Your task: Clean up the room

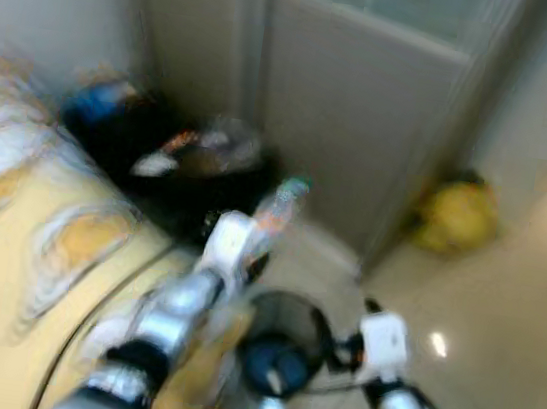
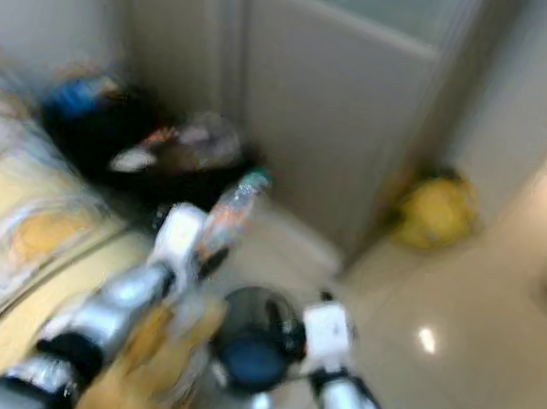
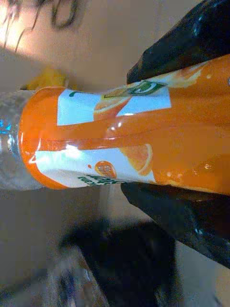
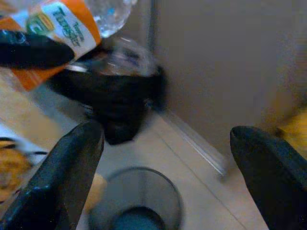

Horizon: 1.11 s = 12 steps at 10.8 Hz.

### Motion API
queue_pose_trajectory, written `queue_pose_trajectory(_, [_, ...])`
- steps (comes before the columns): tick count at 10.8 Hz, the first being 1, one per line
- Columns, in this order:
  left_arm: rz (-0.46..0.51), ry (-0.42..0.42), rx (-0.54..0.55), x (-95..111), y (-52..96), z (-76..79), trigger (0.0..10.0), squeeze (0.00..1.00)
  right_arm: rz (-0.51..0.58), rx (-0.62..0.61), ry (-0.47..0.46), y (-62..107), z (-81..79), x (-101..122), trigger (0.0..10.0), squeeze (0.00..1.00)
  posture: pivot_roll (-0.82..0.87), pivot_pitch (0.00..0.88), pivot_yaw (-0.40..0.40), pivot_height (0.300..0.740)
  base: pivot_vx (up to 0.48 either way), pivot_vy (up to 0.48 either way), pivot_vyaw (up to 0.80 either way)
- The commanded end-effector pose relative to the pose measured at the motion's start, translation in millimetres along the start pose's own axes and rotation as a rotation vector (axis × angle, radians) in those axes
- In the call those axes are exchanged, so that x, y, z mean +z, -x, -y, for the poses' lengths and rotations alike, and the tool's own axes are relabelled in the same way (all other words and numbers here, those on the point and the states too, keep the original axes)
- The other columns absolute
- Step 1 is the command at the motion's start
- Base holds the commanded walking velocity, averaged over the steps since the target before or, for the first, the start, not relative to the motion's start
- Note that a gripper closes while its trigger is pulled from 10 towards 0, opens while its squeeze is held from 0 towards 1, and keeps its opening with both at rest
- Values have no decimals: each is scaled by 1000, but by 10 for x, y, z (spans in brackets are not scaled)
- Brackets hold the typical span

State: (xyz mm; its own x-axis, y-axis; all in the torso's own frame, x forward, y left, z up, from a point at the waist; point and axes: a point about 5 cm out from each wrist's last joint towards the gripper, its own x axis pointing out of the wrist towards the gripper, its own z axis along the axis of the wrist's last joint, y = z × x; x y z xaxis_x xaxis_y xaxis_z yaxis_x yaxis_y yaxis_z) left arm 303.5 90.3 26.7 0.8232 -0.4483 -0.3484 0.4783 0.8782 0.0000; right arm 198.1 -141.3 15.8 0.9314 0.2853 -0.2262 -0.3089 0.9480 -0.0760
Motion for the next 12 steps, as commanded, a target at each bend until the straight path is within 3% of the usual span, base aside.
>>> queue_pose_trajectory(1, [3, -50, -50, 97, -102, 179, 10000, 0, -27, -34, 9, 74, 105, -56, 10000, 0, -97, 0, 40, 740, 0, 0, -712])
queue_pose_trajectory(3, [-136, -94, -6, 53, -173, 89, 10000, 0, -51, -30, 5, 180, 99, -114, 10000, 0, -114, 0, 39, 740, 0, 0, 0])
queue_pose_trajectory(4, [-223, -40, 33, -4, -174, 18, 10000, 0, -73, -21, -6, 279, 52, -157, 10000, 0, -135, 15, 41, 740, 0, 0, 0])
queue_pose_trajectory(5, [-278, -68, 19, -96, -173, 105, 10000, 0, -118, -32, -29, 536, -56, -239, 10000, 0, -197, 80, 59, 740, 0, 0, 0])
queue_pose_trajectory(6, [-285, -89, 9, -117, -173, 139, 10000, 0, -130, -37, -35, 645, -107, -252, 10000, 0, -222, 114, 68, 740, 0, 0, 0])
queue_pose_trajectory(7, [-193, -222, 92, -5, -192, 66, 10000, 0, -154, -47, -44, 861, -230, -242, 10000, 0, -264, 179, 84, 740, 0, 0, 0])
queue_pose_trajectory(8, [-190, -251, 148, -13, -180, 25, 10000, 0, -169, -51, -51, 1025, -325, -212, 10000, 0, -283, 213, 88, 740, 0, 0, 0])
queue_pose_trajectory(10, [-232, -205, 194, -86, -148, -15, 10000, 0, -177, -28, -54, 1180, -454, -136, 10000, 0, -306, 279, 91, 740, 0, 0, 0])
queue_pose_trajectory(11, [-263, -225, 222, -130, -126, -43, 10000, 773, -190, -10, -58, 1259, -537, -94, 10000, 0, -302, 296, 91, 740, 0, 0, 0])
queue_pose_trajectory(12, [-299, -261, 228, -191, -104, -40, 10000, 1000, -204, -9, -61, 1281, -545, -101, 10000, 0, -293, 297, 93, 740, 0, 0, 0])
